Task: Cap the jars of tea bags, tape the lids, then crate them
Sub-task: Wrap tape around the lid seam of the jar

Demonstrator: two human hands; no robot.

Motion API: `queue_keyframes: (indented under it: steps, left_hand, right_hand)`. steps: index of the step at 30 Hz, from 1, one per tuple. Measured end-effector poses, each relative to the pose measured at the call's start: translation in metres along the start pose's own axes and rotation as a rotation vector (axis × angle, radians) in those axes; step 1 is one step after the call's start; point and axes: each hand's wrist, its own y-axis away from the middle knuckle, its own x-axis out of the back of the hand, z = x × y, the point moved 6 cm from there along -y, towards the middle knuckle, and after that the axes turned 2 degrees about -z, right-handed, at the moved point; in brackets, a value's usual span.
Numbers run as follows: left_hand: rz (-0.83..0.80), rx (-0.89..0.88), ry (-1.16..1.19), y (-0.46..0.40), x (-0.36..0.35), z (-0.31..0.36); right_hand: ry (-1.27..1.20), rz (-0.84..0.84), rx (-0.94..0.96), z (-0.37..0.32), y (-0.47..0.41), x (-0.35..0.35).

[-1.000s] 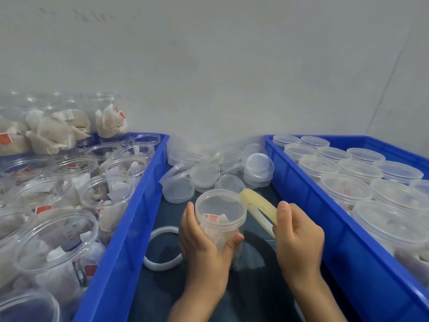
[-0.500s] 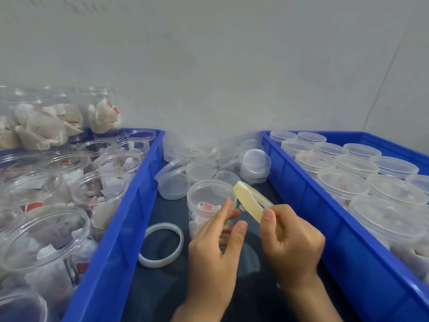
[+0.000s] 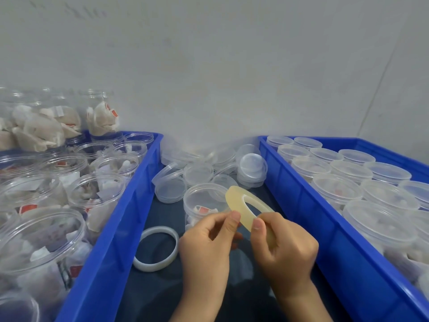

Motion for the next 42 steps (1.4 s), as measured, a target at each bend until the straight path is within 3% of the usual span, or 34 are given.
queue_keyframes:
  steps: [4, 11, 16, 18, 21, 23, 26, 29, 31, 39, 42]
  left_hand:
    - [0.009, -0.101, -0.103, -0.003, 0.000, 0.015]
    - [-0.045, -0.741, -0.814, -0.004, 0.005, 0.050]
    - [0.054, -0.964, -0.846, 0.017, 0.010, 0.033]
    - [0.066, -0.999, -0.849, 0.021, 0.010, 0.030]
    - [0.072, -0.966, -0.845, 0.016, 0.013, 0.027]
    - [0.062, -0.850, -0.815, 0.009, 0.018, 0.022]
    - [0.029, -0.528, -0.642, -0.002, 0.026, 0.011]
    - [0.036, -0.107, -0.269, -0.006, 0.027, -0.009]
    - [0.044, 0.025, -0.155, -0.007, 0.027, -0.016]
    - [0.183, -0.242, -0.429, 0.000, 0.037, -0.005]
    - [0.138, -0.162, -0.308, 0.000, 0.033, -0.009]
  right_hand:
    - [0.022, -0.013, -0.025, 0.003, -0.009, 0.004]
    - [0.235, -0.198, -0.073, 0.015, -0.036, 0.002]
    - [0.113, -0.274, -0.078, 0.024, -0.011, 0.001]
    - [0.065, -0.390, -0.142, 0.028, -0.006, -0.005]
    - [-0.067, -0.671, -0.335, 0.038, 0.005, -0.014]
    - [-0.110, -0.772, -0.373, 0.047, 0.011, -0.016]
    - [-0.073, -0.780, -0.391, 0.058, 0.011, -0.009]
    - [-0.064, -0.754, -0.411, 0.060, 0.010, -0.005]
    - [-0.043, -0.700, -0.410, 0.058, 0.008, -0.004]
    - [0.181, -0.508, -0.156, 0.048, -0.002, 0.005]
    - [0.125, -0.667, -0.372, 0.061, 0.004, -0.002]
